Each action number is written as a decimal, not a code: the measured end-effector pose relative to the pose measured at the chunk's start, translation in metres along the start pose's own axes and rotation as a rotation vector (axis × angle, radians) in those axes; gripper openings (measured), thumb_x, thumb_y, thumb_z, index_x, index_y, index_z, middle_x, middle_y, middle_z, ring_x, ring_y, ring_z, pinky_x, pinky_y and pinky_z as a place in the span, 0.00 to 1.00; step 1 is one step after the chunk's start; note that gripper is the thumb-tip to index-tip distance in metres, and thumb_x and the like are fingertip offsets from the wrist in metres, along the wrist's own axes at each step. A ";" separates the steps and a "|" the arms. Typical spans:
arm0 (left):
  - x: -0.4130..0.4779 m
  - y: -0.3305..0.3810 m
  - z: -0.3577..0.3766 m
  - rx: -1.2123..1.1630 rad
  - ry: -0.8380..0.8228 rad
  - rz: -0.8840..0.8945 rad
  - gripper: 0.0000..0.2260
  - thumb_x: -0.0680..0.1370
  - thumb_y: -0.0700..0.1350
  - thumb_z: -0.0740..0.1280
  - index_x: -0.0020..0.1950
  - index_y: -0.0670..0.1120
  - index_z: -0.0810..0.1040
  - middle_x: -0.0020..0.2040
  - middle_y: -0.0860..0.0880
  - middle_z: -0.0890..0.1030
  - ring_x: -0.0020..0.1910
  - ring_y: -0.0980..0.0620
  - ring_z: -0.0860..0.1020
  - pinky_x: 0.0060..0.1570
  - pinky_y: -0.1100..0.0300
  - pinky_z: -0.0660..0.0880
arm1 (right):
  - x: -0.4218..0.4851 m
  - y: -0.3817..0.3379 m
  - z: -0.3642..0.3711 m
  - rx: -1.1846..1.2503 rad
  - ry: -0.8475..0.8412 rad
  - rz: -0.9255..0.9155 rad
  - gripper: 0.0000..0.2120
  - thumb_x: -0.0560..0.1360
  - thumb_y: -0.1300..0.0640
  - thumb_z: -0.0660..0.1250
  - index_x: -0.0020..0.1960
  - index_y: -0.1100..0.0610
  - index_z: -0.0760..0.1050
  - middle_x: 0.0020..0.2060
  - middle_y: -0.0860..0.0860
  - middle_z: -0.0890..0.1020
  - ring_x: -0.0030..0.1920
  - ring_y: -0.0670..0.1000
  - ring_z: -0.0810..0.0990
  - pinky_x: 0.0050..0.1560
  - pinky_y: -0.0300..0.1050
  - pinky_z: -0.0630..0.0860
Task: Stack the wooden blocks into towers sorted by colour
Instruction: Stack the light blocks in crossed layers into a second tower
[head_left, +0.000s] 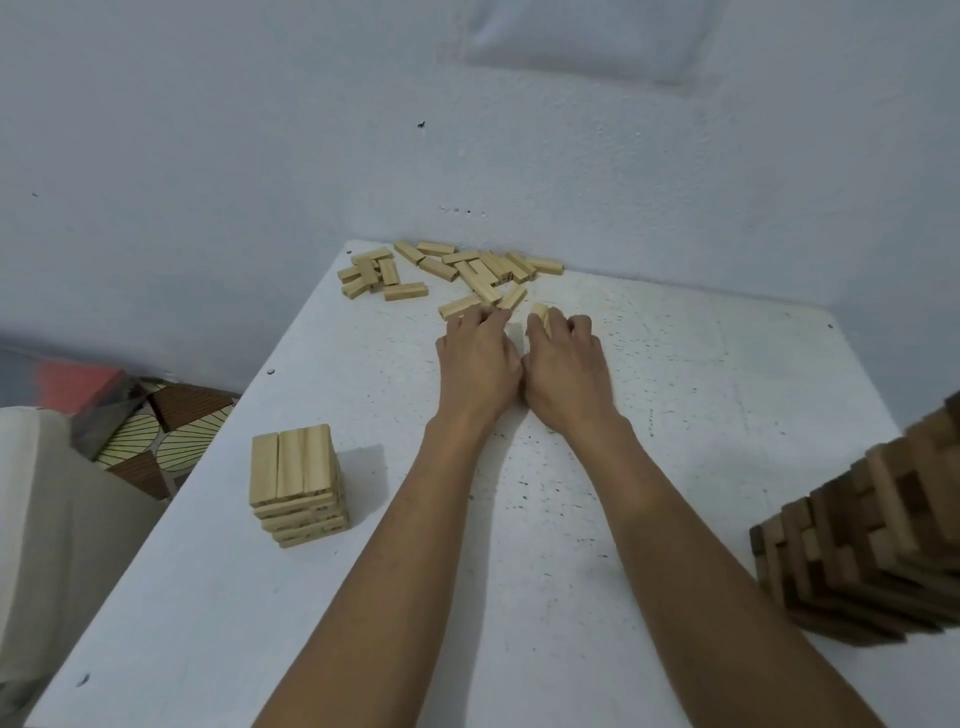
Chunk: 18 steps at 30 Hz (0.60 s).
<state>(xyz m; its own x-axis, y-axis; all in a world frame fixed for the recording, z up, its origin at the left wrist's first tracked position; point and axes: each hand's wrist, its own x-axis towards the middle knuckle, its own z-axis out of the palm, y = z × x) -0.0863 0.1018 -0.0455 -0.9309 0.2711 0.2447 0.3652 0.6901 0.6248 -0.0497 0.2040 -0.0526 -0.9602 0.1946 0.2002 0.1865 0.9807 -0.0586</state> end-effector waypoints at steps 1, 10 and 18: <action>-0.003 0.000 -0.001 -0.005 -0.003 0.001 0.19 0.78 0.38 0.58 0.68 0.44 0.75 0.65 0.43 0.76 0.65 0.42 0.71 0.62 0.47 0.67 | -0.010 -0.002 0.000 0.026 0.004 -0.009 0.19 0.80 0.56 0.55 0.69 0.60 0.67 0.67 0.58 0.70 0.62 0.60 0.68 0.56 0.51 0.67; -0.061 -0.006 -0.032 -0.112 -0.186 0.058 0.23 0.74 0.47 0.55 0.65 0.45 0.78 0.64 0.45 0.77 0.62 0.45 0.74 0.63 0.50 0.70 | -0.110 -0.006 -0.015 0.264 0.167 -0.214 0.13 0.79 0.54 0.64 0.60 0.58 0.77 0.57 0.50 0.81 0.55 0.55 0.75 0.47 0.48 0.79; -0.106 -0.009 -0.054 -0.091 -0.458 0.235 0.25 0.73 0.31 0.59 0.67 0.47 0.77 0.66 0.48 0.76 0.61 0.49 0.76 0.62 0.51 0.72 | -0.151 0.012 -0.030 0.484 0.076 -0.387 0.07 0.73 0.62 0.67 0.50 0.57 0.77 0.51 0.45 0.81 0.57 0.50 0.74 0.51 0.41 0.75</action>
<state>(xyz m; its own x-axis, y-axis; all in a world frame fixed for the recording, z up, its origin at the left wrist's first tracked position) 0.0094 0.0307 -0.0367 -0.7209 0.6913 0.0494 0.5435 0.5197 0.6592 0.1039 0.1873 -0.0541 -0.9187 -0.1551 0.3633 -0.3043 0.8643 -0.4005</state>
